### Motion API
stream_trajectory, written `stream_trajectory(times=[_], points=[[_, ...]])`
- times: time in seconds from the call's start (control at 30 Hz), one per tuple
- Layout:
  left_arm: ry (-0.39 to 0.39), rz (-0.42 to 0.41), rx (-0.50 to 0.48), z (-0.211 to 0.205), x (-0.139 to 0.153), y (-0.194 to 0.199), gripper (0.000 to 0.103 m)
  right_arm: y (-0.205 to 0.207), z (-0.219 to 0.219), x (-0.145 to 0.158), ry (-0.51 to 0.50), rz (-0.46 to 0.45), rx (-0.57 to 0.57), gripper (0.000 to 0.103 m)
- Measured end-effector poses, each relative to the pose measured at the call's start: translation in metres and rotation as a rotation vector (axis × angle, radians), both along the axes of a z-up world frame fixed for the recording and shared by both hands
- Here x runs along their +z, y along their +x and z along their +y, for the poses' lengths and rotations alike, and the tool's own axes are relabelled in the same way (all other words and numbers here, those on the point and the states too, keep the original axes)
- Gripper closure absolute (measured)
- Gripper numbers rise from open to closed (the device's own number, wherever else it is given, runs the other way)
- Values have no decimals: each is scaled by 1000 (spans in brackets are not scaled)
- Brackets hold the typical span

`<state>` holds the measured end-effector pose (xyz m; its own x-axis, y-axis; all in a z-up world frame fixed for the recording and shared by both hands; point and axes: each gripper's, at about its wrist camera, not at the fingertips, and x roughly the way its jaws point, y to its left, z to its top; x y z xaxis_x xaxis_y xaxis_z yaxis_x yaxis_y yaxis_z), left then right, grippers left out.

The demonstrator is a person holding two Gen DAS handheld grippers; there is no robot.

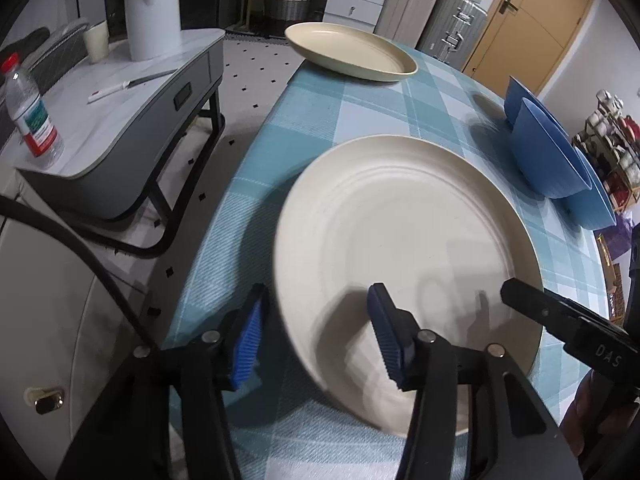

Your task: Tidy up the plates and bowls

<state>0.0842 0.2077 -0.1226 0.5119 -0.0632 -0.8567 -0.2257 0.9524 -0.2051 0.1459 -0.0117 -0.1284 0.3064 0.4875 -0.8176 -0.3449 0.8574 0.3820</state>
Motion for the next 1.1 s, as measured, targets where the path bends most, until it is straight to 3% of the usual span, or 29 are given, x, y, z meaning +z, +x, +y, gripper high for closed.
stream_trajectory(times=[0.07,0.1,0.2,0.8,1.1], points=[[6,-15,-8,-1,-1,1,50,1,1,-4,6,19,6,64],[16,-22,-12,-2,-1,1,50,2,0,-6,17,28,6,75],[38,-35,-31,-5,-1,1,49,4,-3,-7,38,34,-4,79],[55,-29,-92,-41,-1,27,48,20,-32,-6,44,38,-77,81],[155,-44,-128,-73,3,48,43,33,-64,-1,32,10,-145,81]])
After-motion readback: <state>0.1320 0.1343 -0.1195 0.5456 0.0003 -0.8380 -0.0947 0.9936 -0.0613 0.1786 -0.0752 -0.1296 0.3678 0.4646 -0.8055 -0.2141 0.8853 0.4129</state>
